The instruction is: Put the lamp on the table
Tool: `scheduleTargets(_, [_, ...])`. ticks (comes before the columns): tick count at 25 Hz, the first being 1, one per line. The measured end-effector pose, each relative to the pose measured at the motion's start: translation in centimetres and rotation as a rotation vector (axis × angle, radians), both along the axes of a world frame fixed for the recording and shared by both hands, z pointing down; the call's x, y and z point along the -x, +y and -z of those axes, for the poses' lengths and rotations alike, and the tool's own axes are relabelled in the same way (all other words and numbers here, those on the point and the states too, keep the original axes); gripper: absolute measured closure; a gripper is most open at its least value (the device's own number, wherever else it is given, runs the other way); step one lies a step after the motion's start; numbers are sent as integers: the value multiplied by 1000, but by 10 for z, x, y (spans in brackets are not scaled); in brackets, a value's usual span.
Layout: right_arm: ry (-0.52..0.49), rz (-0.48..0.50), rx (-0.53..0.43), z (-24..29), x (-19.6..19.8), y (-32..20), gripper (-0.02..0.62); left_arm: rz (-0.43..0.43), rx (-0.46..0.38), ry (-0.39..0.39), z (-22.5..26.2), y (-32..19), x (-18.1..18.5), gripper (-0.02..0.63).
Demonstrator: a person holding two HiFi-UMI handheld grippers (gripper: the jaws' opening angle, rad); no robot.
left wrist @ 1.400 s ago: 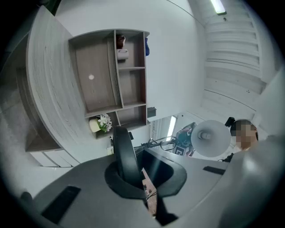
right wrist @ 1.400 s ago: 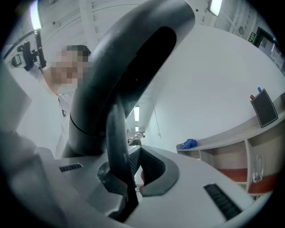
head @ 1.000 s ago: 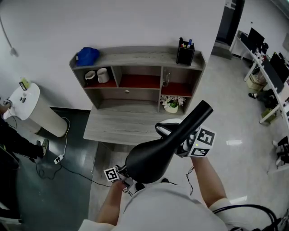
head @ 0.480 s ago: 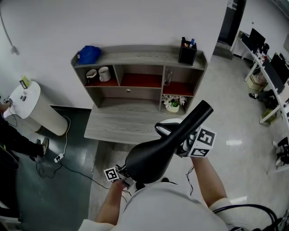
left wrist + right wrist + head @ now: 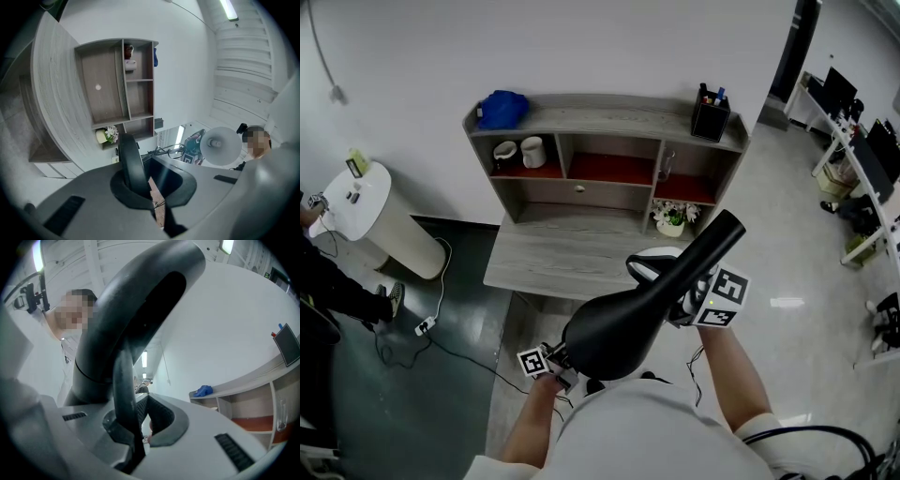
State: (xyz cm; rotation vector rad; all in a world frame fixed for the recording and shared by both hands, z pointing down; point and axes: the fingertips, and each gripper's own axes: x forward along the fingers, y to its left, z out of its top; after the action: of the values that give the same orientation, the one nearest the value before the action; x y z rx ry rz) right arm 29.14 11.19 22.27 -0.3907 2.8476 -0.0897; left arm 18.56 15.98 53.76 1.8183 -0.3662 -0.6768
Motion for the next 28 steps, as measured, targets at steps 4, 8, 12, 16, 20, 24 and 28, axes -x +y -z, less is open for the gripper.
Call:
scheduleTargets(4, [-3, 4, -2, 0, 24, -2, 580, 6, 2, -2, -2, -2, 24, 598])
scheduleTargets(8, [-12, 9, -6, -1, 50, -3, 580, 9, -9, 1, -1, -3, 50, 598])
scheduleTargets(12, [-23, 24, -7, -1, 79, -2, 580, 24, -5, -6, -3, 0, 80, 598])
scheduleTargets(16, [-34, 47, 5, -3, 101, -8, 580, 51, -2, -16, -2, 0, 105, 598])
scheduleTargets(20, [-44, 82, 22, -7, 122, -18, 580, 94, 3, -16, -4, 0, 126, 598])
scheduleTargets(24, [-44, 140, 38, -14, 143, -34, 580, 157, 19, -7, -9, -6, 142, 598])
scheduleTargets(28, [-38, 212, 54, -19, 166, -57, 580, 226, 34, -4, -14, -17, 157, 598])
